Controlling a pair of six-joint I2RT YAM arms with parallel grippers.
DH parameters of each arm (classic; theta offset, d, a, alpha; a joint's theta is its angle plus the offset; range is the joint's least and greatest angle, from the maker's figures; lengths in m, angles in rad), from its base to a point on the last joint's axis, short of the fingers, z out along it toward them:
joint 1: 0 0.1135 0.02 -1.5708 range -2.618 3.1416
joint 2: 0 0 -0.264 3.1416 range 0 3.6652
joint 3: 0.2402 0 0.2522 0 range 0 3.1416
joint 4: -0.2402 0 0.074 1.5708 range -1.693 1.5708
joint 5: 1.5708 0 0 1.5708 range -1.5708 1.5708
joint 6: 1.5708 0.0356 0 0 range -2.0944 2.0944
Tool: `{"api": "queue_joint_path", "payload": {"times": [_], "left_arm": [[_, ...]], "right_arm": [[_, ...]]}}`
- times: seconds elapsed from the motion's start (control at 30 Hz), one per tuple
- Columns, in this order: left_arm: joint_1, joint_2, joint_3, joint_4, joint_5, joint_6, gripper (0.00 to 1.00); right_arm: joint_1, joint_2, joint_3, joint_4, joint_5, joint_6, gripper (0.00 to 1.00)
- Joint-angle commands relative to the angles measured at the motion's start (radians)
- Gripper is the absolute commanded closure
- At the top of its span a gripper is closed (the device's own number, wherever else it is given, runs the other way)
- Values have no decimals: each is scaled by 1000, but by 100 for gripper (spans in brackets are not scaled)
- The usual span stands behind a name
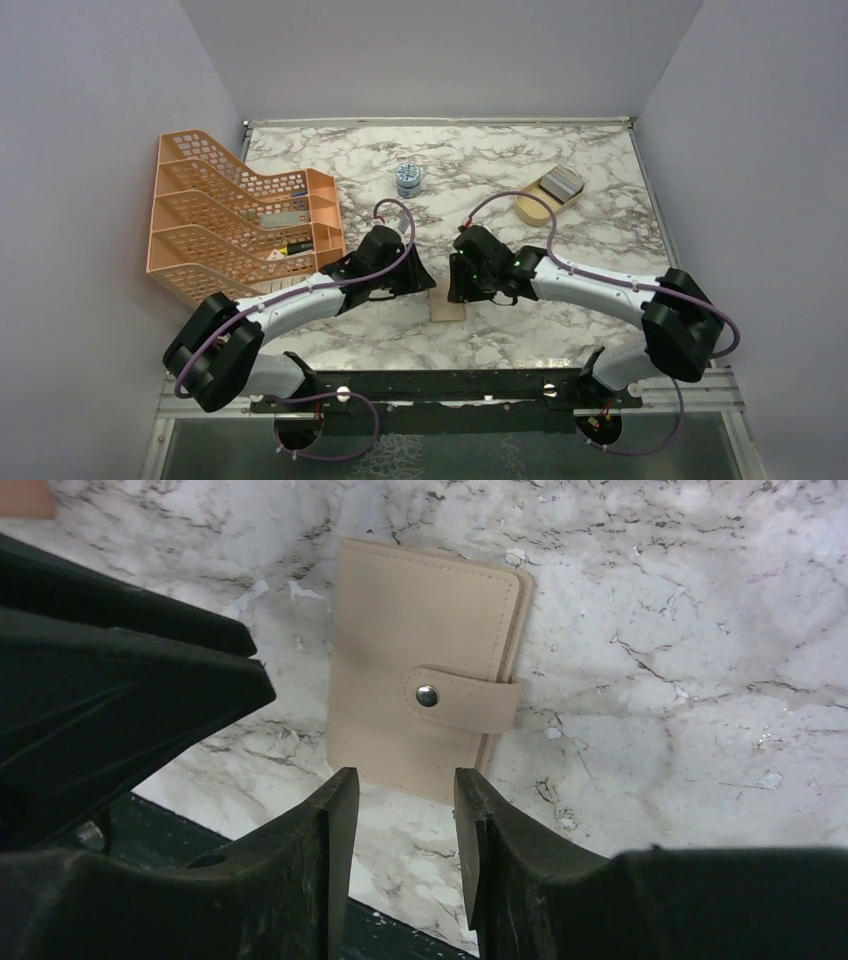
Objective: Put the credit cards into the card holder
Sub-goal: Open the card holder at the center of the board.
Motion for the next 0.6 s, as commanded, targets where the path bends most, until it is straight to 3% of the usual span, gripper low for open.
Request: {"api": "queue_joint_path", "payload": {"times": [0.0, 0.13, 0.57], "left_arm": [[25, 13, -38, 88, 61, -64, 71], [43, -8, -97, 156, 112, -124, 71], [55, 2, -124, 168, 120, -127, 70]], "right_arm": [[12, 86, 61, -34, 42, 53, 60], [12, 135, 84, -12, 52, 51, 60], [31, 295, 146, -89, 148, 85, 63]]}}
